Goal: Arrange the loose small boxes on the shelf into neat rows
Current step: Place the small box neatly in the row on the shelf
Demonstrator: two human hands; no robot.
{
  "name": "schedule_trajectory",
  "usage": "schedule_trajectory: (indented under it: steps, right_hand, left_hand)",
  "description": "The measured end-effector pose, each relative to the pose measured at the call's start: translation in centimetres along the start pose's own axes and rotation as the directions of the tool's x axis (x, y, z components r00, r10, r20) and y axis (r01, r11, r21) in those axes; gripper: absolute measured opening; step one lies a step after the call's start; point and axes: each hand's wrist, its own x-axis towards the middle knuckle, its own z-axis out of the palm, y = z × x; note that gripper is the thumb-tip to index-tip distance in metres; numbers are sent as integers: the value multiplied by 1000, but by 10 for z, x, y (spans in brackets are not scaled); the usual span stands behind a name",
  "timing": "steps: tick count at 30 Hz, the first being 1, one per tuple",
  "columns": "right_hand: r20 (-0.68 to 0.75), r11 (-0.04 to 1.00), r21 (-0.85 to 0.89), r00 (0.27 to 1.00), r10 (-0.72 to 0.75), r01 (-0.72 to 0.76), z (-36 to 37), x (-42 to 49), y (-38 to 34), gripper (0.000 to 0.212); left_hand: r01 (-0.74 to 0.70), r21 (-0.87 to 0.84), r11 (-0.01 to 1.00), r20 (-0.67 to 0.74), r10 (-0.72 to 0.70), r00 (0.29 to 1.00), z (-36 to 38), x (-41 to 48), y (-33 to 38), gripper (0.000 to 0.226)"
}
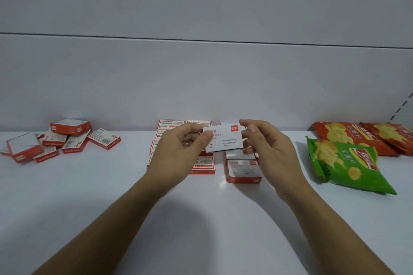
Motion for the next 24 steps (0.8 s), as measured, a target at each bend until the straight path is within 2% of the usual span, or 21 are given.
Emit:
schedule_trajectory:
  steps: [3,5,8,10,13,15,19,22,24]
  right_hand:
    - [-7,998,-58,1000,-25,25,-4,0,2,18]
    - [45,976,-188,993,-106,113,-7,0,4,35]
    - [222,796,-463,921,-321,389,-9,-1,9,64]
    - [292,688,-538,874,-389,486,-9,1,11,68]
    - [362,513,-641,815,-453,570,-10,4,8,62]
    - [393,419,-700,802,-451,579,-14,5,6,58]
    - [438,373,-724,804,-401,580,-22,2,1,53]
    - [479,312,-745,799,-364,589,-25,0,-5,47]
    - [488,278,-770,811,-323,574,-28,0,-10,46]
  left_hand:
    - [21,16,1000,-10,-21,1000,0,1,0,24]
    - [37,5,999,-20,-37,999,0,1,0,22]
    - [69,-5,998,-15,-69,997,-1,0,-1,17]
    - [63,35,997,-24,-62,998,0,0,-1,21]
    - [29,147,989,-35,-24,999,5,-3,0,28]
    - [2,169,986,-22,2,1000,10,-7,0,26]
    - [-29,153,988,-4,30,1000,14,-10,1,21]
    - [-26,124,992,32,22,999,15,-12,0,6]
    - [-20,95,995,81,12,997,17,-14,-1,3]
